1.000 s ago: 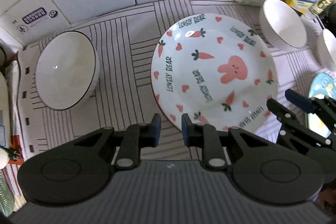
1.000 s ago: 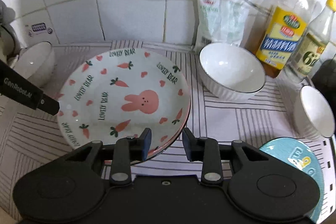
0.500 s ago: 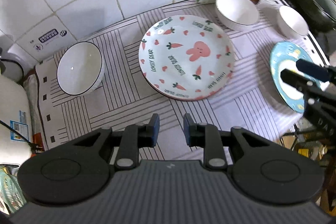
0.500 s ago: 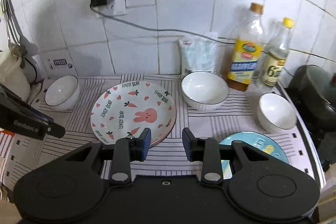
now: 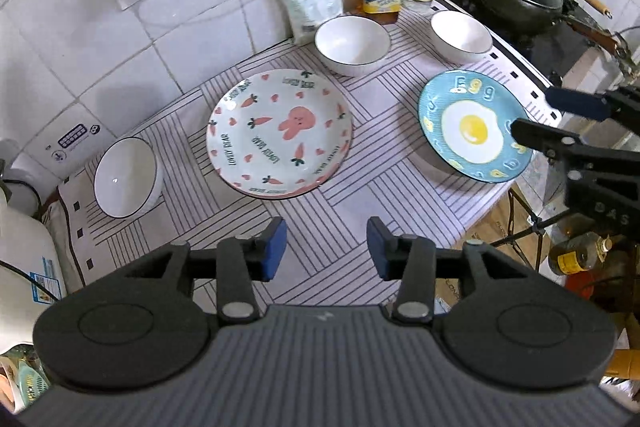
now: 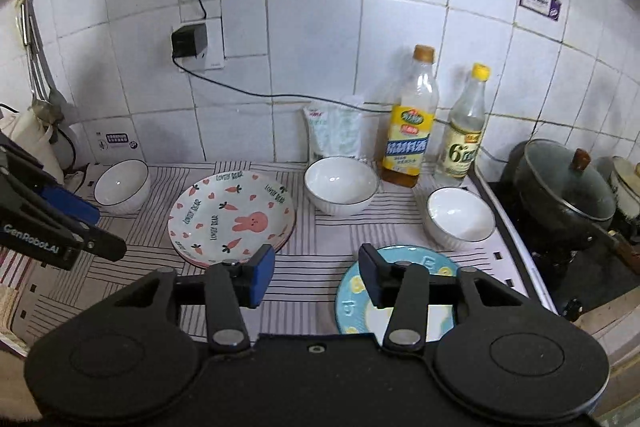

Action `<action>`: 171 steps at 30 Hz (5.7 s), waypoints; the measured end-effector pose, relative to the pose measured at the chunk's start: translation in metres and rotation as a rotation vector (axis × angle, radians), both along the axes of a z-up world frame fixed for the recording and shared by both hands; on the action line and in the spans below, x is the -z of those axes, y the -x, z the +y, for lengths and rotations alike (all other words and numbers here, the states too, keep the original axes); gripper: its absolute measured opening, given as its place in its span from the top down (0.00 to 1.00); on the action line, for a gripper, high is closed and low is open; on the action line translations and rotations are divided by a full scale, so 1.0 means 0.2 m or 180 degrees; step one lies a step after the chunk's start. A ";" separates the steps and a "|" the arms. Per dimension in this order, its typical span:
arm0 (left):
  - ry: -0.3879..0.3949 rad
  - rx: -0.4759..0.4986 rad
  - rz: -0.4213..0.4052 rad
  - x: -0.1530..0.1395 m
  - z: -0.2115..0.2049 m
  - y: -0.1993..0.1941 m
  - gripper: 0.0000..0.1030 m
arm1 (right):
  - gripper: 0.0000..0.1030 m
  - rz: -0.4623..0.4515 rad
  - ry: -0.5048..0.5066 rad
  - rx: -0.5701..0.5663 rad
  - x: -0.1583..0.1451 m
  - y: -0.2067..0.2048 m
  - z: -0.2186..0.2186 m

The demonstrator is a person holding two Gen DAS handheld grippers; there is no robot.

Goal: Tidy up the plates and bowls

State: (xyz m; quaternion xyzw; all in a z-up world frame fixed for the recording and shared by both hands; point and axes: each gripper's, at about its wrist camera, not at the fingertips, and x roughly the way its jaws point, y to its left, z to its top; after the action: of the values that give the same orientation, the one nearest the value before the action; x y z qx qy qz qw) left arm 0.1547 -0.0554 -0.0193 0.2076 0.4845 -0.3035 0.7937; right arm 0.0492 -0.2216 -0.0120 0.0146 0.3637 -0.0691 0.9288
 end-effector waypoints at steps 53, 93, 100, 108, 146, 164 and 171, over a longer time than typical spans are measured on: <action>0.0386 -0.0579 0.0668 0.99 -0.94 -0.20 0.76 | 0.82 0.0541 -0.1192 -0.0092 0.91 -0.02 -1.20; 0.0581 -0.1124 0.0628 0.50 -0.58 -0.04 0.78 | 0.76 0.0531 -0.1427 -0.0754 0.51 -0.05 -0.99; 0.0686 -0.1215 0.0450 0.37 -0.43 -0.02 0.77 | 0.76 0.0455 -0.1495 -0.0887 0.41 -0.07 -0.87; 0.0856 -0.1316 0.0338 0.25 -0.18 -0.07 0.77 | 0.76 0.0309 -0.1399 -0.1064 0.28 -0.15 -0.66; 0.0750 -0.1477 0.0898 0.69 0.30 -0.92 0.76 | 0.76 0.0889 -0.1597 -0.0616 0.65 -0.95 -0.17; 0.0465 -0.1498 0.1066 0.83 0.25 -1.10 0.76 | 0.74 0.1194 -0.1512 -0.0458 0.76 -1.10 -0.12; 0.0355 -0.1531 0.1071 0.86 0.22 -1.05 0.76 | 0.61 0.1264 -0.0834 -0.0519 0.73 -1.13 0.03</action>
State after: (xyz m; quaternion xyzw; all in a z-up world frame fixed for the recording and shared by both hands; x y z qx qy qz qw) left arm 0.3654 -0.0115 -0.1920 -0.0103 0.6272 -0.1630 0.7615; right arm 0.2746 -0.2148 -0.1588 0.0916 0.5449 0.0522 0.8318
